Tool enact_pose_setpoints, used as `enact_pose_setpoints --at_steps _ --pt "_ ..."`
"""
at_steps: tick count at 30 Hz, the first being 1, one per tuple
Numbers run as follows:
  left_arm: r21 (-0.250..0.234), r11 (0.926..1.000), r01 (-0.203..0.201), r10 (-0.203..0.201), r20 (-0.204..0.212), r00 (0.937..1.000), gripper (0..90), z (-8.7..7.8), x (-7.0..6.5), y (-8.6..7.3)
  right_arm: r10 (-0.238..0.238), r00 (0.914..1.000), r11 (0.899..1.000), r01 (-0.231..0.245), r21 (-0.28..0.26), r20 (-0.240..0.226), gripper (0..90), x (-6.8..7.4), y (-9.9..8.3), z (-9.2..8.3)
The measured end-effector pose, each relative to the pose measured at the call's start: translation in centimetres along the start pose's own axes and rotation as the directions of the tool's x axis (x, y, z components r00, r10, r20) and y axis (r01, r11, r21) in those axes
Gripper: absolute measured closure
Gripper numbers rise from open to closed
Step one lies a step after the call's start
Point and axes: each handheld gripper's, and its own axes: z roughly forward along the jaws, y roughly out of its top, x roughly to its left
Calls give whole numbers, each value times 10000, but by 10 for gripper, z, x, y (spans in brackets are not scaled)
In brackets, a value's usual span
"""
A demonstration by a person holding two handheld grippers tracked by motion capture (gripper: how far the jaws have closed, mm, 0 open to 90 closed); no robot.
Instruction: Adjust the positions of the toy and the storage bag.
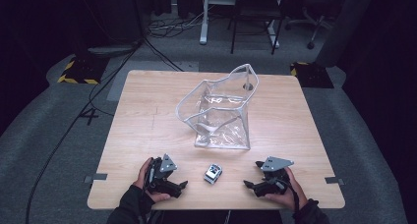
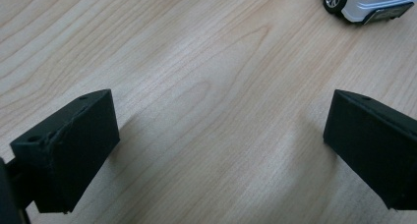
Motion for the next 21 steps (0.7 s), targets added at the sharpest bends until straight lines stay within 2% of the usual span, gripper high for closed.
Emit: enact_pose_setpoints --at_steps 5,7,10,11,13,16,21 --pt "39 9999 109 -109 -35 9999 6 0 1 1 -369 9991 9993 369 29 -209 129 12 8 9" --pt "54 9999 129 -129 -52 9999 5 0 1 1 -263 9992 9997 264 19 -285 128 17 12 13" --pt "27 9999 145 -145 -92 9999 5 1 1 1 -534 9972 9986 534 -18 -515 127 25 17 19" --pt "27 9999 145 -145 -92 9999 6 1 1 1 -396 9982 9992 399 53 -443 127 28 18 20" --pt "25 9999 143 -143 -96 9999 6 1 1 1 -604 9963 9982 601 -71 -606 127 35 22 26" --pt "21 9999 143 -143 -104 9998 5 1 1 1 -748 9938 9971 754 38 -827 127 46 27 29" --pt "25 9999 155 -155 -106 9998 6 1 1 1 -805 9924 9966 816 76 -929 114 52 32 36"
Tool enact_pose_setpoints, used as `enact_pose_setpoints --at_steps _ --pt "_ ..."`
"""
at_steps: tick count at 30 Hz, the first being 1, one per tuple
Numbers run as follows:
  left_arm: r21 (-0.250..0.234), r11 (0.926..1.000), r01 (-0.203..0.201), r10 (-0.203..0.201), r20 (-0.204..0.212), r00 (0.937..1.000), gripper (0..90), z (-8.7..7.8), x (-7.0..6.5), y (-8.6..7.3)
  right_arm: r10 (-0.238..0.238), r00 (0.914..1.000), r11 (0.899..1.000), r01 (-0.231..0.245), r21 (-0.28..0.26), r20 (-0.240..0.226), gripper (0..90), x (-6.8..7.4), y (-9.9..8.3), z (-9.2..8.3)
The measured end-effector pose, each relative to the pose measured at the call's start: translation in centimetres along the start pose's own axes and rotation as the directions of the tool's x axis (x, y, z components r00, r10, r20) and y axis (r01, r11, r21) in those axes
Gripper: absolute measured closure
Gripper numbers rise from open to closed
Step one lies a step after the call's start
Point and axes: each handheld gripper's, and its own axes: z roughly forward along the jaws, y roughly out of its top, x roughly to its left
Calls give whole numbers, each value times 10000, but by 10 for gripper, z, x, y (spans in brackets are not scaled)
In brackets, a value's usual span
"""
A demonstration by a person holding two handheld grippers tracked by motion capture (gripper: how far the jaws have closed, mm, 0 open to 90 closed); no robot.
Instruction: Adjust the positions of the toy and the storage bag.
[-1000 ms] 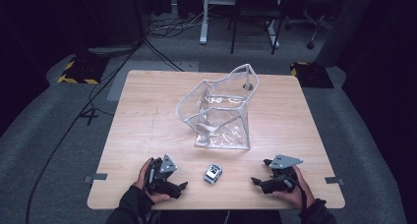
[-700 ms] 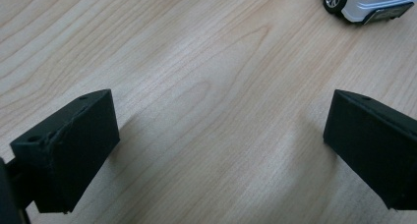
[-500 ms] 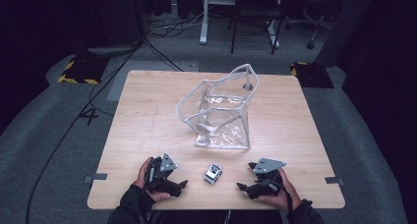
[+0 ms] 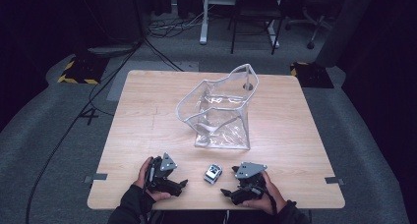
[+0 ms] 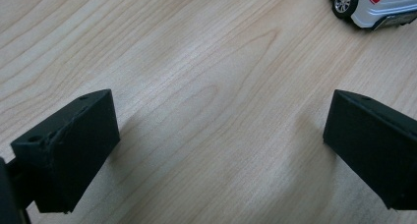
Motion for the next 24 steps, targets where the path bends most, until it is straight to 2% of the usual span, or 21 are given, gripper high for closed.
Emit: enact_pose_setpoints --at_steps 2,3,4,5,9,14,15,16,19,20,21,22,23,24 --pt "-1 10000 0 0 9 10000 5 0 0 0 102 9999 9999 -102 87 -9 115 3 2 2" --pt "4 10000 -39 39 -21 10000 5 0 1 0 -105 9999 9999 104 -10 -42 115 3 3 4" --pt "4 10000 -39 39 -21 10000 5 0 1 0 89 10000 9999 -88 90 -23 115 6 5 4" --pt "-65 10000 -41 40 -73 10000 5 1 1 1 -112 9999 9999 112 -4 -84 114 6 6 7" --pt "0 10000 32 -32 -6 10000 5 1 1 1 -175 9996 9998 174 -46 -210 112 10 14 16" --pt "-37 10000 59 -59 12 10000 5 2 1 1 -144 9997 9999 145 30 -212 105 12 22 23" --pt "-16 10000 65 -65 4 10000 4 1 1 1 8 9998 9999 -5 125 -196 94 14 24 26" --pt "-25 10000 27 -27 -24 10000 5 1 1 1 -109 9998 9999 111 95 -162 91 13 25 27" --pt "-14 10000 4 -4 -27 10000 4 1 1 2 -77 9999 9999 79 111 -153 89 13 26 28" --pt "-24 10000 -39 38 -58 10000 4 1 1 2 -294 9993 9994 297 154 -212 86 11 26 28" --pt "-17 10000 -19 19 -23 10000 4 1 1 2 -103 9996 9999 104 59 -259 82 13 27 29" --pt "-17 10000 -19 19 -23 10000 5 1 1 2 -103 9996 9999 104 59 -259 82 13 27 29" --pt "-13 10000 -12 12 -19 10000 4 1 1 2 -512 9980 9982 523 281 -381 75 8 28 29" --pt "-8 10000 -7 7 -25 10000 4 1 1 2 -528 9977 9983 537 205 -422 71 8 28 30"
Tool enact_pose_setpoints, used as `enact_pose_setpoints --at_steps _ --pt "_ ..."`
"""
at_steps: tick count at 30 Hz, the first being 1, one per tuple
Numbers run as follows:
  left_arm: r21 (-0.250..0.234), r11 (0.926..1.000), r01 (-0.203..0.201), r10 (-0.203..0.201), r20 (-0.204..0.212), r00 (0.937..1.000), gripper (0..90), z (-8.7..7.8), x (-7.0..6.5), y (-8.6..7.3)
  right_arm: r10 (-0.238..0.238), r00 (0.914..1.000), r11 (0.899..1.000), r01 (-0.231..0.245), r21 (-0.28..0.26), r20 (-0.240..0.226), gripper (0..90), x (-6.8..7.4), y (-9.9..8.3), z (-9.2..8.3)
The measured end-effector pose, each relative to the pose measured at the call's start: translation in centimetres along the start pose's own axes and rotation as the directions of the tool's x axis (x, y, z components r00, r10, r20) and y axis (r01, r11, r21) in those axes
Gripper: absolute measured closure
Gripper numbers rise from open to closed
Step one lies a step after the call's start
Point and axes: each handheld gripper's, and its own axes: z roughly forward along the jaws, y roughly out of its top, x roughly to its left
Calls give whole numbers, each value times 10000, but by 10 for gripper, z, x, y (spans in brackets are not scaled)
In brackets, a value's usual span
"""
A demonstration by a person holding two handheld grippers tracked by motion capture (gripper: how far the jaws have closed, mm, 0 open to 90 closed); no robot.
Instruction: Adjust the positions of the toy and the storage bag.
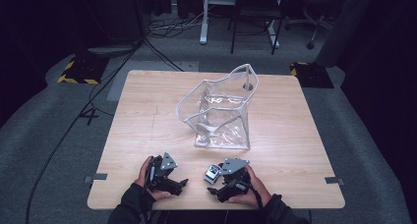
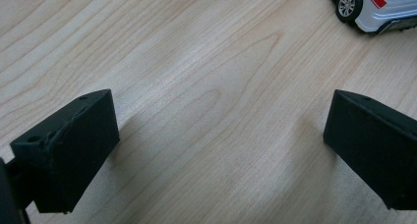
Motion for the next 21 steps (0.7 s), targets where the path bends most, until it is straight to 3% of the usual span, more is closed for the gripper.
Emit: enact_pose_setpoints --at_steps 1,3,4,6,9,10,11,12,14,17,21 --pt "-13 10000 -4 4 5 10000 4 0 0 0 370 9993 9993 -370 -93 2 69 2 1 2" --pt "-14 10000 -19 19 3 10000 5 0 0 0 311 9995 9995 -311 -52 -6 65 2 3 4" --pt "-18 10000 -16 16 -1 10000 4 0 0 0 -174 9998 9998 174 42 27 65 -1 3 4" --pt "-10 10000 36 -36 47 10000 5 0 0 -1 327 9995 9994 -327 -57 9 68 1 5 6" --pt "0 10000 44 -44 34 10000 5 0 0 -1 386 9992 9992 -386 -69 47 97 1 7 7" --pt "2 10000 39 -39 -15 10000 5 0 0 -1 375 9993 9991 -374 -206 42 145 0 6 7" --pt "6 10000 43 -43 -1 10000 5 0 0 -1 56 10000 9995 -54 -310 78 210 -5 5 5" --pt "3 10000 40 -40 -21 10000 5 0 0 -1 81 9999 9990 -78 -434 67 225 -5 5 5" --pt "5 10000 47 -47 7 10000 5 0 0 -1 351 9993 9982 -346 -490 102 241 -4 6 5" --pt "3 10000 41 -41 -18 10000 5 0 -1 -1 166 9996 9989 -156 -447 240 246 -6 3 3" --pt "3 10000 42 -42 -19 10000 5 0 0 -1 345 9989 9983 -329 -484 331 250 -8 2 1"
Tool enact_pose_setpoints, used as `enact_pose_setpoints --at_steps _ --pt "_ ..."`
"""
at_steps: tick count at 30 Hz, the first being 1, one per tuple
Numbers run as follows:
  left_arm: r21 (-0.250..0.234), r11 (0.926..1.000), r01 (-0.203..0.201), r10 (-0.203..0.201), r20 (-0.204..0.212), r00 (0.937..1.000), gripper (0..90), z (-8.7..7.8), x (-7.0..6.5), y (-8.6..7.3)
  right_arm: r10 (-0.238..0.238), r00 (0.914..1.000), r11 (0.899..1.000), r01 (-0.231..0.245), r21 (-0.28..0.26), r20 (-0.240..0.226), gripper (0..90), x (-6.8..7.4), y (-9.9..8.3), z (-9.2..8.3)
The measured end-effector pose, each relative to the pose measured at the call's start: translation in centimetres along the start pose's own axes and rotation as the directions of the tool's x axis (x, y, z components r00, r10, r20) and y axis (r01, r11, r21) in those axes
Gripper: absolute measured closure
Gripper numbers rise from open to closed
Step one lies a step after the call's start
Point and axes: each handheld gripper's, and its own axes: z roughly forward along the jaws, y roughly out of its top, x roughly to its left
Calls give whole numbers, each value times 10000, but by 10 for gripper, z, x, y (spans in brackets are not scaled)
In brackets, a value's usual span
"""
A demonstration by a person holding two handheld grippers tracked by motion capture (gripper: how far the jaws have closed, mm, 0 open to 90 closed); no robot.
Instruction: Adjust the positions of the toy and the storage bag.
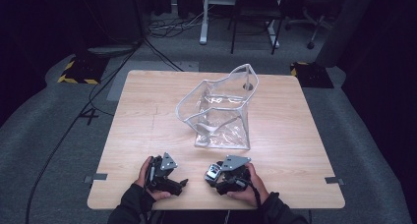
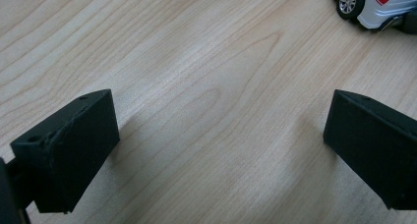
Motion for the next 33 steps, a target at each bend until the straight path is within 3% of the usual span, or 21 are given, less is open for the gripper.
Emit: enact_pose_setpoints --at_steps 1,2,4,5,12,13,15,16,22,26,27,31,33 --pt "-11 10000 -5 5 30 10000 5 0 0 0 73 10000 10000 -73 -24 30 250 0 0 0" --pt "5 10000 9 -9 49 10000 5 0 0 0 -191 9998 9998 191 3 101 250 -2 0 -1" --pt "3 10000 8 -8 54 10000 5 0 0 0 261 9997 9996 -262 81 20 251 0 -1 -2" --pt "5 10000 3 -3 54 10000 5 0 0 0 4 10000 10000 -4 17 30 251 -2 -1 -2" --pt "9 10000 -10 10 65 10000 4 0 0 0 398 9985 9991 -403 150 365 281 -10 -9 -13" --pt "14 10000 -11 11 67 10000 4 0 0 0 445 9983 9988 -453 201 375 304 -12 -10 -15" --pt "13 10000 -15 15 57 10000 4 0 0 0 313 9982 9994 -319 112 514 490 -16 -13 -21" --pt "-14 10000 -33 33 18 10000 4 0 1 0 352 9989 9993 -354 80 307 569 -19 -14 -24" --pt "-28 10000 -66 66 12 10000 4 0 1 0 649 9974 9979 -646 -85 309 505 -25 -21 -28" --pt "-25 10000 -76 76 -12 10000 4 0 1 0 394 9984 9991 -388 -170 403 486 -23 -20 -26" --pt "-26 10000 -87 87 -29 10000 5 0 1 0 701 9965 9975 -698 -78 455 426 -21 -20 -25" --pt "-14 10000 -67 67 28 10000 4 0 1 0 646 9956 9979 -637 -148 685 333 -23 -14 -18" --pt "-15 10000 -67 68 30 10000 4 0 1 0 853 9929 9963 -842 -172 830 323 -24 -13 -15"
